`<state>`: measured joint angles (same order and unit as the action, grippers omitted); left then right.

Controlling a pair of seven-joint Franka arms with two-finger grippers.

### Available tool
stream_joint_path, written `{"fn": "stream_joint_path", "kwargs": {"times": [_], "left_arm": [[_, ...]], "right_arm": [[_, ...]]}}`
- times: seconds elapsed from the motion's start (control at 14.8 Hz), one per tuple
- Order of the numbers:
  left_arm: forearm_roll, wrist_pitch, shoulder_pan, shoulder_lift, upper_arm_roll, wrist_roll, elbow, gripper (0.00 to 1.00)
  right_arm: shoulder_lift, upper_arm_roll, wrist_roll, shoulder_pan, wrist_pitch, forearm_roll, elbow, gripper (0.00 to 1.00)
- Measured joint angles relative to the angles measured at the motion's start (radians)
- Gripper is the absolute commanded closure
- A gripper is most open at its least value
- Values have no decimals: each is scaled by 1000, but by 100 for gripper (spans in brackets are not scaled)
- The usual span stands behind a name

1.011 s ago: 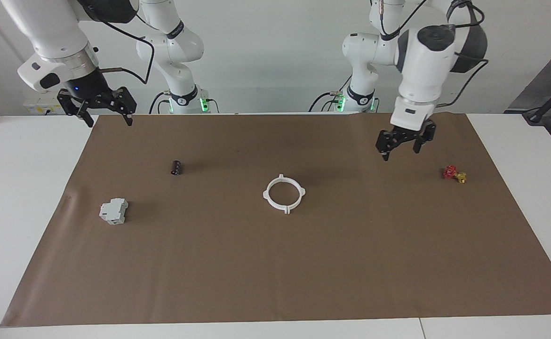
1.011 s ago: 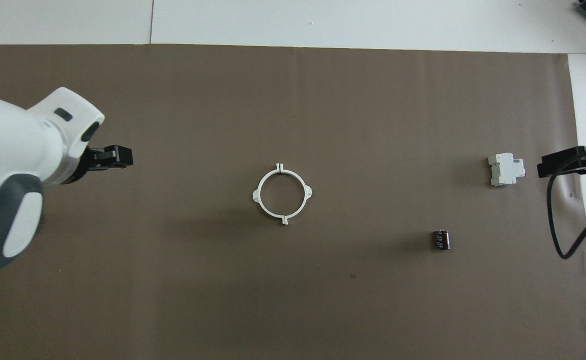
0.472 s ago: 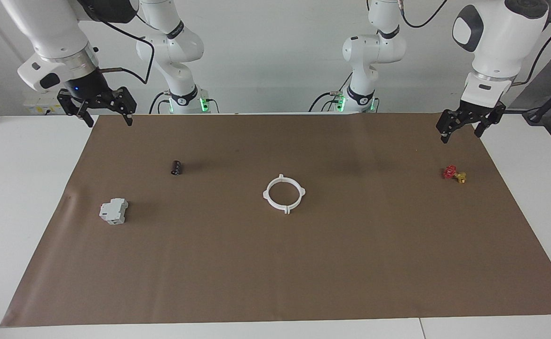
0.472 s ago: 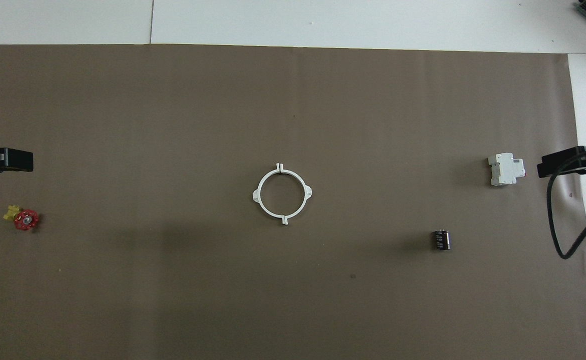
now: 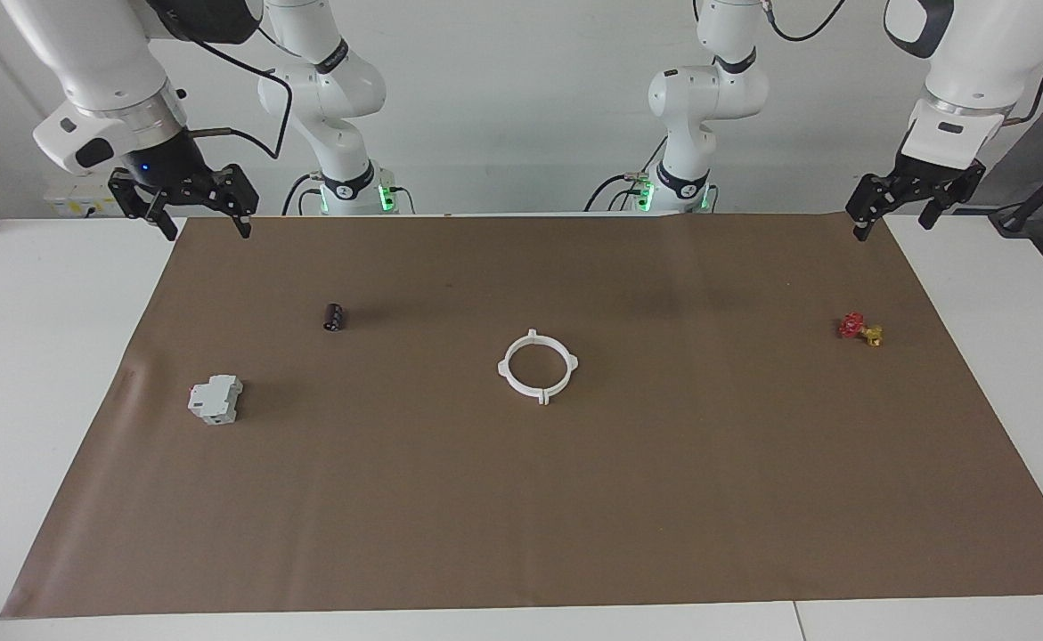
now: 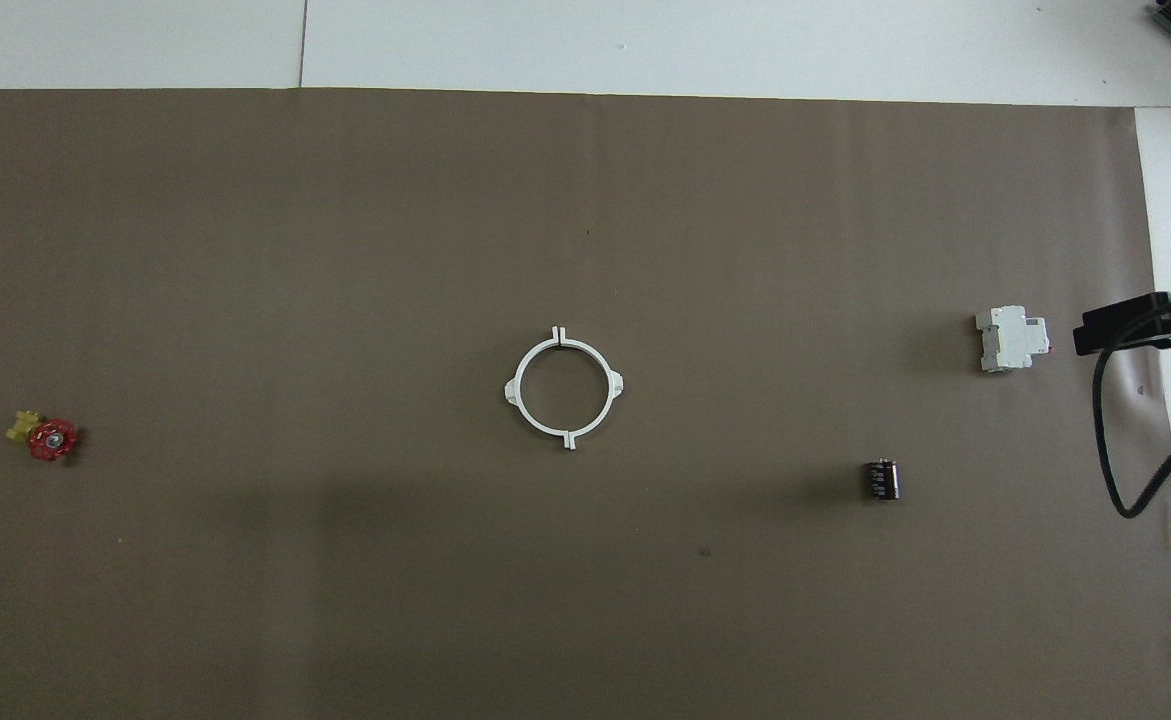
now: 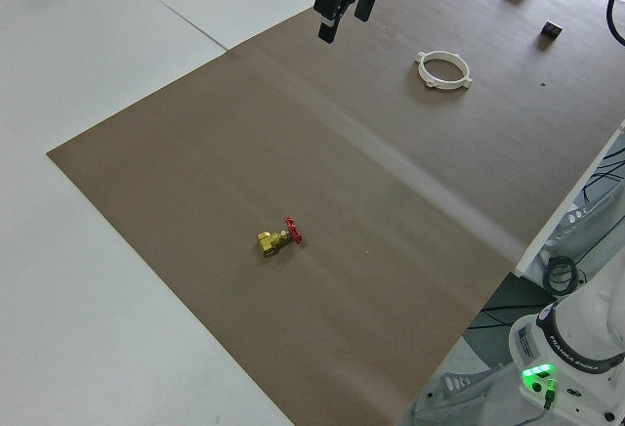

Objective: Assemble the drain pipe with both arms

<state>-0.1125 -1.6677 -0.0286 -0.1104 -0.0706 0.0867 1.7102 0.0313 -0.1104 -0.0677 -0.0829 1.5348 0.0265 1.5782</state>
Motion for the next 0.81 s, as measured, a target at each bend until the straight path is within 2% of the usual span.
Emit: {"fn": "stream_joint_path", "kwargs": {"times": [0.27, 0.81], "left_arm": [[81, -2, 28, 17, -5, 130, 0, 0], [127, -15, -24, 47, 15, 23, 8, 0]], "right_arm": [[0, 0, 0, 0, 0, 0, 0, 0], [0, 0, 0, 0, 0, 0, 0, 0]]}}
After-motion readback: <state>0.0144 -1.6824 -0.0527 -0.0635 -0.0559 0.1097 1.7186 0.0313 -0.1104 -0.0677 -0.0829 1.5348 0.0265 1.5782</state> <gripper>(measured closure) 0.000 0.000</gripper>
